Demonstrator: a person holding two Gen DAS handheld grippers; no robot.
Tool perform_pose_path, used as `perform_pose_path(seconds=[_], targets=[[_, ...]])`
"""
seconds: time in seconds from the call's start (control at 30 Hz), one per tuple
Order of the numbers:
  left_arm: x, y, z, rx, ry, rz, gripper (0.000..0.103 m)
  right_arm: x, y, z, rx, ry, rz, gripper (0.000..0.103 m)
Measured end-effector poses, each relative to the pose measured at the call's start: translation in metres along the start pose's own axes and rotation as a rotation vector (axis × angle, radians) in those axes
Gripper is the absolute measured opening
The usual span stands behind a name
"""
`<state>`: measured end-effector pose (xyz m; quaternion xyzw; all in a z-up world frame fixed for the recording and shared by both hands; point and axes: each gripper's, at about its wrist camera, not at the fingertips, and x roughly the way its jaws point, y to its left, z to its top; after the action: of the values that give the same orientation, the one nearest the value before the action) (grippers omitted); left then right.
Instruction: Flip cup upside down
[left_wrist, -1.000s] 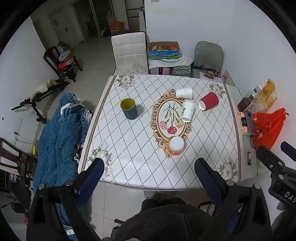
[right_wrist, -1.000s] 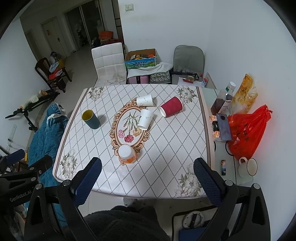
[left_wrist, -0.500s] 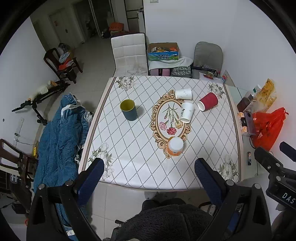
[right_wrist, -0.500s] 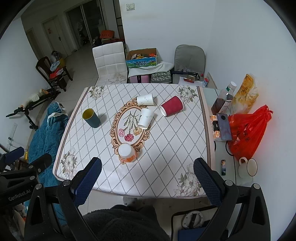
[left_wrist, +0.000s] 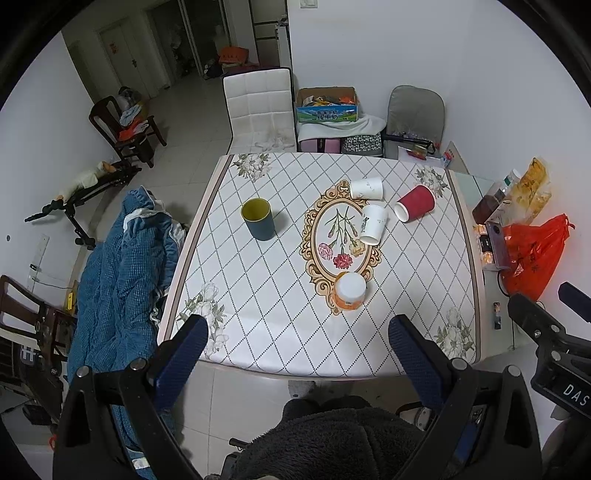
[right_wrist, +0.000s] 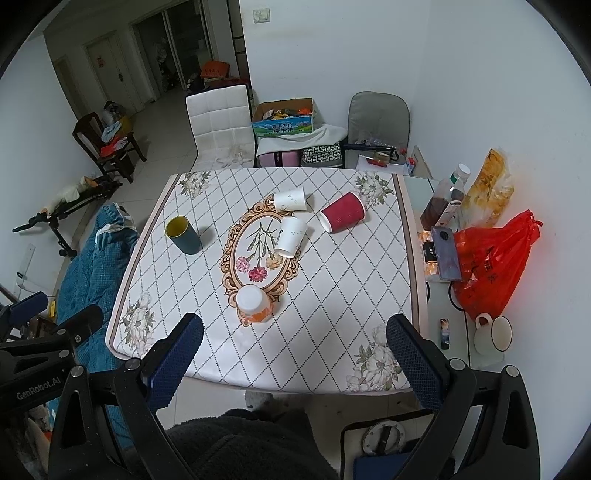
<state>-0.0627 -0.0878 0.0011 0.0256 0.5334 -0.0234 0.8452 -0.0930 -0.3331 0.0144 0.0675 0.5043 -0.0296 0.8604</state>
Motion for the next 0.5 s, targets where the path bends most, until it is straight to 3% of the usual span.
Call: perform_pose_path(seconds=[0.5], targets=[[-0.0016,-0.0001,-0.0009,-0.001,-0.002,0.000,0.100,-0.0053,0.0017,-0.0070,-0.004,0.003,0.001,0.101]])
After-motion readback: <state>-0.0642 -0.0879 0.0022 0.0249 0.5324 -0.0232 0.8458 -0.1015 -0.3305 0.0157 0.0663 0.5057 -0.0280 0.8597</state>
